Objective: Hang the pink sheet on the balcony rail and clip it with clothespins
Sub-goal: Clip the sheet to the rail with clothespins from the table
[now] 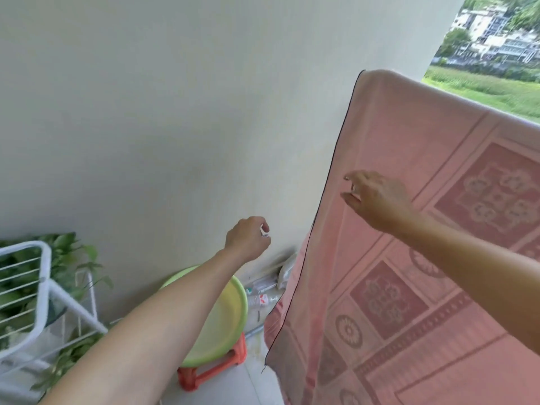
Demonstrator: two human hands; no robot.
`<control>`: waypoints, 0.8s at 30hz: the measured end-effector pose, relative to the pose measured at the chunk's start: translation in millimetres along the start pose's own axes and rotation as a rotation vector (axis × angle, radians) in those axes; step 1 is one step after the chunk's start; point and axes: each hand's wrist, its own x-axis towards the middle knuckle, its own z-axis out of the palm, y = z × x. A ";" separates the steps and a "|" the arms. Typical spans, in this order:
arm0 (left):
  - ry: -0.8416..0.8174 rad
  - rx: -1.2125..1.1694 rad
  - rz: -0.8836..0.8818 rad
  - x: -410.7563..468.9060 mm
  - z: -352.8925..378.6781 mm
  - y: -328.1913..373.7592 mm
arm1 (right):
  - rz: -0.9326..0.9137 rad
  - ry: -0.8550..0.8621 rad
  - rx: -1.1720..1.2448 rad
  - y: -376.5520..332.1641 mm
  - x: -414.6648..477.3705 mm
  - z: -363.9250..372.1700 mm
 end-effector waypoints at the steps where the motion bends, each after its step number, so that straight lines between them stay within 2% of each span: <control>1: 0.000 -0.028 0.003 18.7 0.3 7.8 | -0.042 0.043 -0.016 6.7 19.2 -5.3; 6: -0.035 -0.232 0.036 100.9 1.5 46.0 | -0.208 0.181 -0.213 28.3 103.5 -34.0; 12: -0.194 -0.597 0.111 171.2 -5.7 95.7 | -0.084 0.307 -0.325 44.0 180.2 -79.5; 14: -0.268 -0.731 0.109 190.9 -12.9 113.2 | 0.035 0.260 -0.395 50.5 200.1 -89.8; 18: -0.503 -0.849 0.130 225.8 -15.7 143.6 | 0.218 0.038 -0.462 55.6 224.0 -97.2; 21: -0.682 -0.858 0.202 244.0 -10.7 157.0 | 0.245 -0.045 -0.462 45.6 234.3 -97.0; 24: -0.818 -0.887 0.211 260.0 -5.4 153.9 | 0.188 -0.068 -0.484 30.4 235.0 -87.0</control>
